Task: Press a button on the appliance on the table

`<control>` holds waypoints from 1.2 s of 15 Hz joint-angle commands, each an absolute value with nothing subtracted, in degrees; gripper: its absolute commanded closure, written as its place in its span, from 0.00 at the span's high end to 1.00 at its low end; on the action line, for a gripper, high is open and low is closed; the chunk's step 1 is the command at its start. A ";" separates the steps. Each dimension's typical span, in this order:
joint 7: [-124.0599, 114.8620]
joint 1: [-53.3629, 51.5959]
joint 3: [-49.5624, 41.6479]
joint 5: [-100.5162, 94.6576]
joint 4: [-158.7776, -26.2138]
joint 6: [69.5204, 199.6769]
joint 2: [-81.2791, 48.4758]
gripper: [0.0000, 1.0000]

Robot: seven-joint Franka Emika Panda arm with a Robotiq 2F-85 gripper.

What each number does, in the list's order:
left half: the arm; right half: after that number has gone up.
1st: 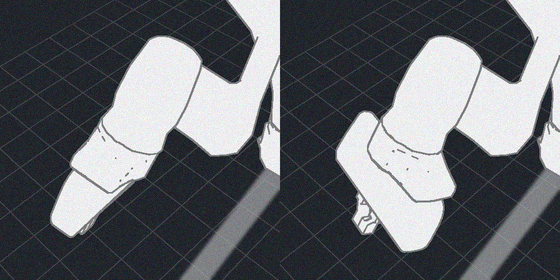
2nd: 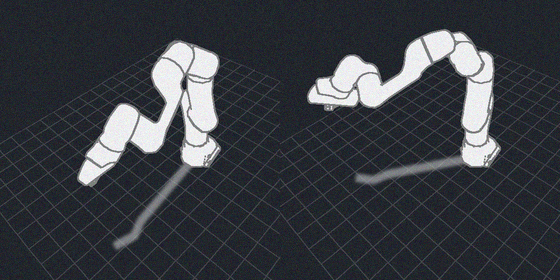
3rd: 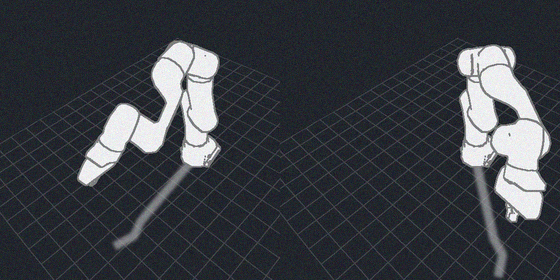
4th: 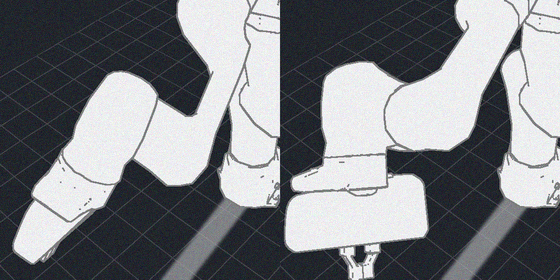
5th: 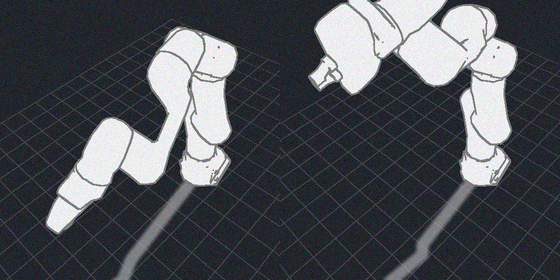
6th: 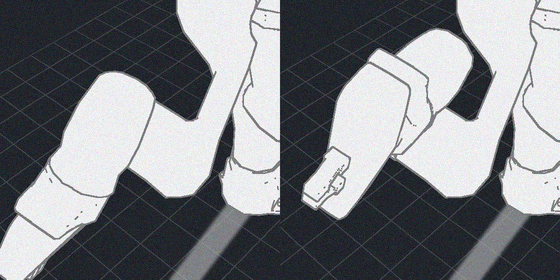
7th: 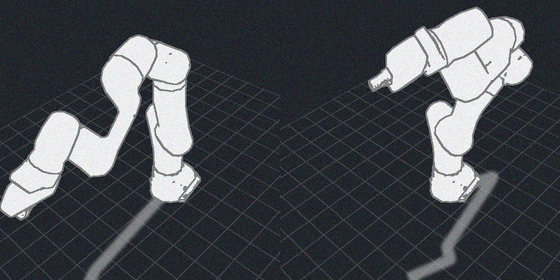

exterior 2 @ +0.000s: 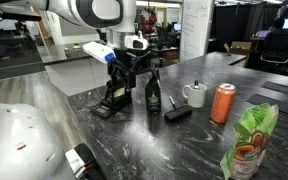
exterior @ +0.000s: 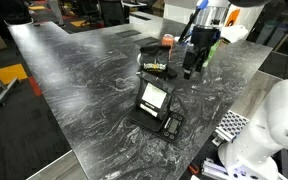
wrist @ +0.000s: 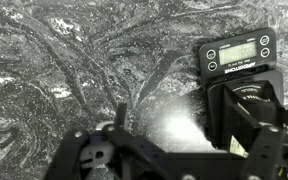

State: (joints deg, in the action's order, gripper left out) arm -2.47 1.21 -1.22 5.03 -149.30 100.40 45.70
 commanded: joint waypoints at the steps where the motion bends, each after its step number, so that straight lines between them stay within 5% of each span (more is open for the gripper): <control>1: -6.59 0.37 3.36 5.45 -153.02 102.29 48.81 1.00; 7: -6.93 -4.06 6.54 7.32 -158.16 104.36 53.46 1.00; 8: -6.03 -4.71 6.36 7.48 -159.44 106.37 53.93 0.75; 18: -2.60 -8.89 5.41 9.06 -159.64 121.06 47.94 0.07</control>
